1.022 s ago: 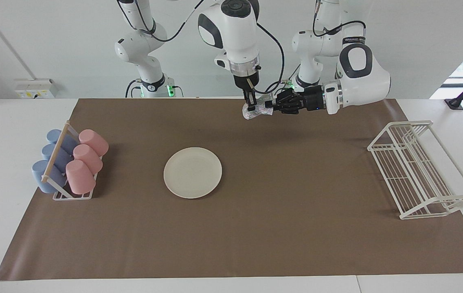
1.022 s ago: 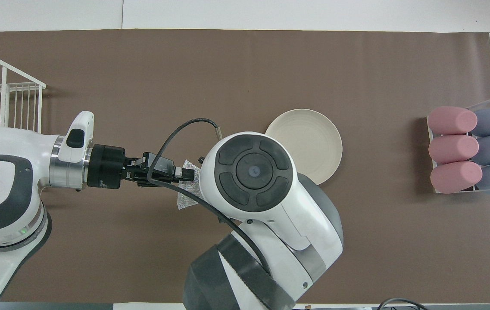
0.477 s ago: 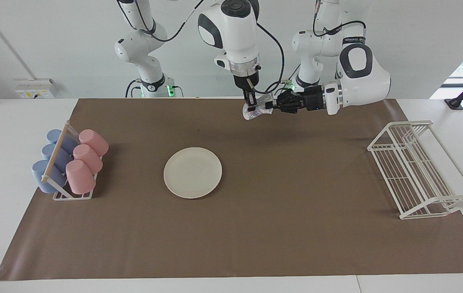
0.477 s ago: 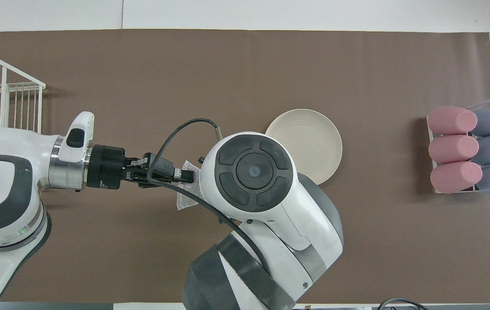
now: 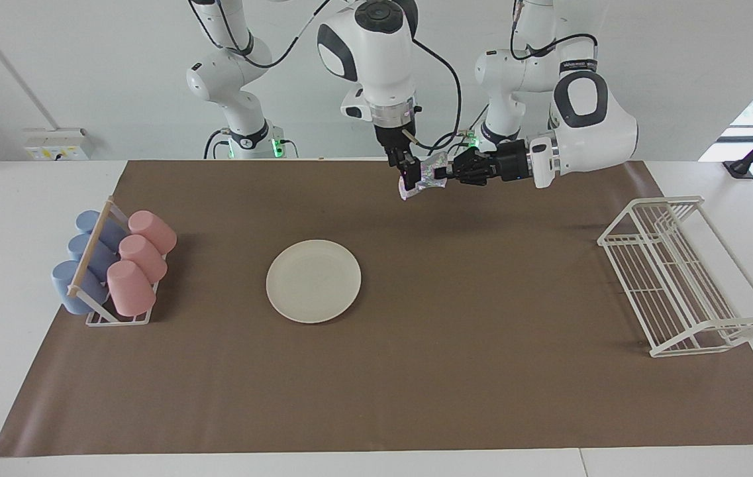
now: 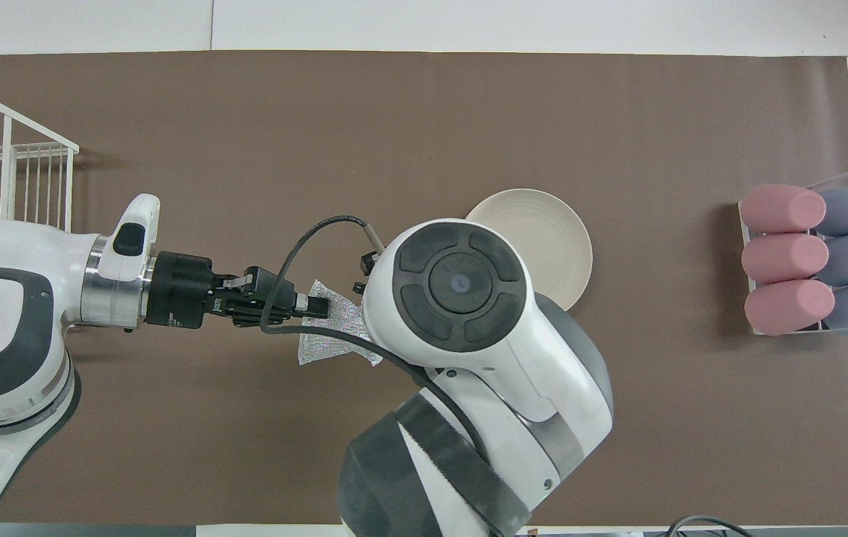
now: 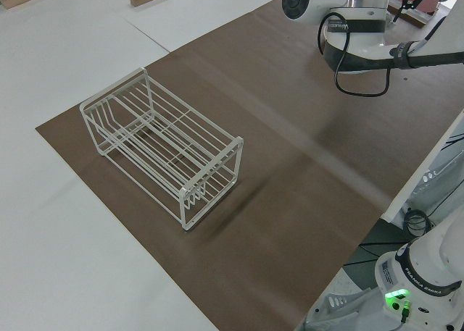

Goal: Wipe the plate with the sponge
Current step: 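Grasp the cloth from the right gripper with the left gripper, then pull the cloth back with the left gripper while the right gripper withdraws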

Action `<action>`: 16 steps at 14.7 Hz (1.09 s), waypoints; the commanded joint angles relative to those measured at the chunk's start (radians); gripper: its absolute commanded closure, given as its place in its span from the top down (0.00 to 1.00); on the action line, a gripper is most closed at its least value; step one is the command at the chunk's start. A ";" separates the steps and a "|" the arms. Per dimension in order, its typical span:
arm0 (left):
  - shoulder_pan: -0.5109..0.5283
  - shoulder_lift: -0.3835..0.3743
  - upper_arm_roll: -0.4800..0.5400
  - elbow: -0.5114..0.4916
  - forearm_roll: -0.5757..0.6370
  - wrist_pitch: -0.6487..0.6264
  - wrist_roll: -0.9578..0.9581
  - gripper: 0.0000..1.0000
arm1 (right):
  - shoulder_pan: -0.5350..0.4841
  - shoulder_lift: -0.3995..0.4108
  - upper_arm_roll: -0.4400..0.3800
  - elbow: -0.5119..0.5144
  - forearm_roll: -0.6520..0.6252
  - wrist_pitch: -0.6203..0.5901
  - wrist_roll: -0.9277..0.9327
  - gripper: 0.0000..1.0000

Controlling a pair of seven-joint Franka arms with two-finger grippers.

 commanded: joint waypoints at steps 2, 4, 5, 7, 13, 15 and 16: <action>0.002 -0.011 0.004 0.013 0.184 0.049 -0.101 0.00 | -0.133 -0.101 0.001 -0.074 -0.025 -0.079 -0.398 1.00; -0.007 -0.009 0.004 0.033 0.270 0.074 -0.154 0.00 | -0.220 -0.116 0.002 -0.074 -0.028 -0.110 -0.587 1.00; -0.010 0.000 0.002 0.048 0.331 0.086 -0.205 0.00 | -0.265 -0.124 0.002 -0.076 -0.034 -0.115 -0.685 1.00; -0.026 0.020 -0.002 0.100 0.480 0.094 -0.335 0.00 | -0.357 -0.130 0.001 -0.074 -0.043 -0.116 -0.898 1.00; -0.069 0.066 -0.002 0.222 0.902 0.054 -0.563 0.00 | -0.584 -0.134 0.001 -0.082 -0.053 -0.151 -1.434 1.00; -0.082 0.067 -0.002 0.240 1.041 0.019 -0.580 0.00 | -0.630 -0.134 0.001 -0.083 -0.053 -0.174 -1.580 1.00; -0.089 0.069 -0.002 0.254 1.101 -0.008 -0.581 0.00 | -0.656 -0.134 0.001 -0.083 -0.053 -0.176 -1.623 1.00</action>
